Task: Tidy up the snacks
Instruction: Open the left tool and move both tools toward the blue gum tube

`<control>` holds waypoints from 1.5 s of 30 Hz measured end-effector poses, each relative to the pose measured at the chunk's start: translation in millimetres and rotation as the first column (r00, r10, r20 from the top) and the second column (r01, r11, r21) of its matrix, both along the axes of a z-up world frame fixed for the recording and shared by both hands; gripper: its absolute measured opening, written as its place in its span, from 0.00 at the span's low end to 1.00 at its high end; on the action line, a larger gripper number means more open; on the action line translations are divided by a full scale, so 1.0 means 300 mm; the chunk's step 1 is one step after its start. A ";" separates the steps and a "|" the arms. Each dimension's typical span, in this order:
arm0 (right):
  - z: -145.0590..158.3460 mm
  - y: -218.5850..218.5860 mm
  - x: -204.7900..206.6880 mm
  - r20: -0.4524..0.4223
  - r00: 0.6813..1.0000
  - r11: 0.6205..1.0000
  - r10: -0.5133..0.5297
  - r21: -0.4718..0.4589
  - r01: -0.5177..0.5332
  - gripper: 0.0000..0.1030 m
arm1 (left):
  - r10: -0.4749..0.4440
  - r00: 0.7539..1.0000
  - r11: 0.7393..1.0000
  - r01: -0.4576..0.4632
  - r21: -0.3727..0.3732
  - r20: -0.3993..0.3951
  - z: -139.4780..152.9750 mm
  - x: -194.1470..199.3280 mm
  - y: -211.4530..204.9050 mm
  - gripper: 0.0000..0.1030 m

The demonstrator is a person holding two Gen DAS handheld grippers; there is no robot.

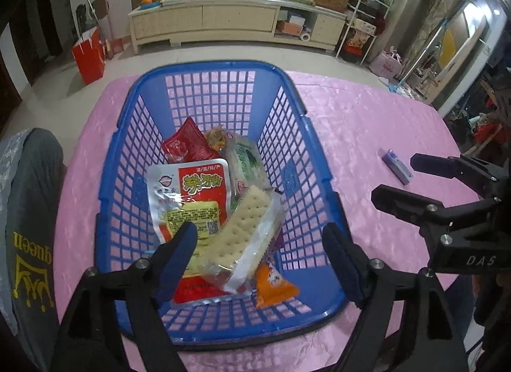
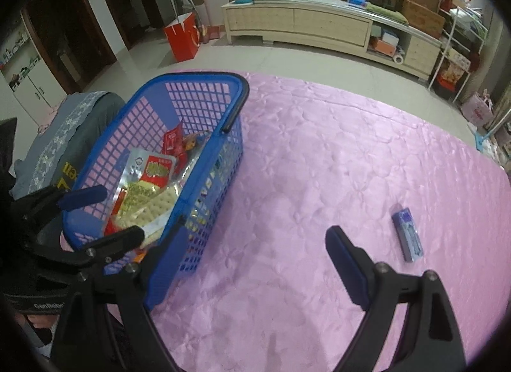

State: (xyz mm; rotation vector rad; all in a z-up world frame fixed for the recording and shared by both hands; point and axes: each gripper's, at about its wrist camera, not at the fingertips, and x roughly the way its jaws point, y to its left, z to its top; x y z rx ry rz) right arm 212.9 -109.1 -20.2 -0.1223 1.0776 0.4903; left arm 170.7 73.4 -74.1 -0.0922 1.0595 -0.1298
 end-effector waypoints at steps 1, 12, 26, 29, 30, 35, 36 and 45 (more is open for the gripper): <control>0.008 -0.004 -0.005 0.004 1.000 1.000 -0.002 0.003 0.002 0.88 | -0.004 1.000 1.000 0.004 0.004 0.011 0.010 -0.011 -0.003 0.76; 0.138 -0.054 -0.117 0.078 0.997 0.999 -0.019 0.033 0.016 0.88 | -0.041 0.990 0.998 0.034 0.052 0.136 0.171 -0.117 -0.062 0.76; 0.176 -0.243 -0.190 0.110 0.988 0.994 -0.110 0.038 0.106 0.88 | -0.061 0.977 0.994 0.042 0.098 0.204 0.230 -0.163 -0.214 0.76; 0.172 -0.290 -0.185 0.110 0.985 0.991 -0.131 0.037 0.128 0.88 | -0.061 0.972 0.995 0.043 0.087 0.228 0.234 -0.157 -0.245 0.76; 0.170 -0.302 -0.190 0.110 0.984 0.990 -0.138 0.037 0.134 0.88 | -0.060 0.971 0.996 0.044 0.076 0.232 0.235 -0.152 -0.257 0.76; 0.154 -0.391 -0.166 0.105 0.978 0.983 -0.182 0.036 0.179 0.88 | -0.061 0.974 0.996 0.046 0.075 0.216 0.221 -0.107 -0.323 0.88; 0.151 -0.405 -0.162 0.104 0.977 0.982 -0.187 0.034 0.185 0.88 | -0.065 0.975 0.996 0.050 0.074 0.213 0.217 -0.102 -0.335 0.88; 0.067 -0.515 -0.098 0.064 0.972 0.975 -0.224 0.019 0.223 0.88 | -0.125 0.977 0.990 0.112 0.083 0.173 0.148 -0.027 -0.467 0.99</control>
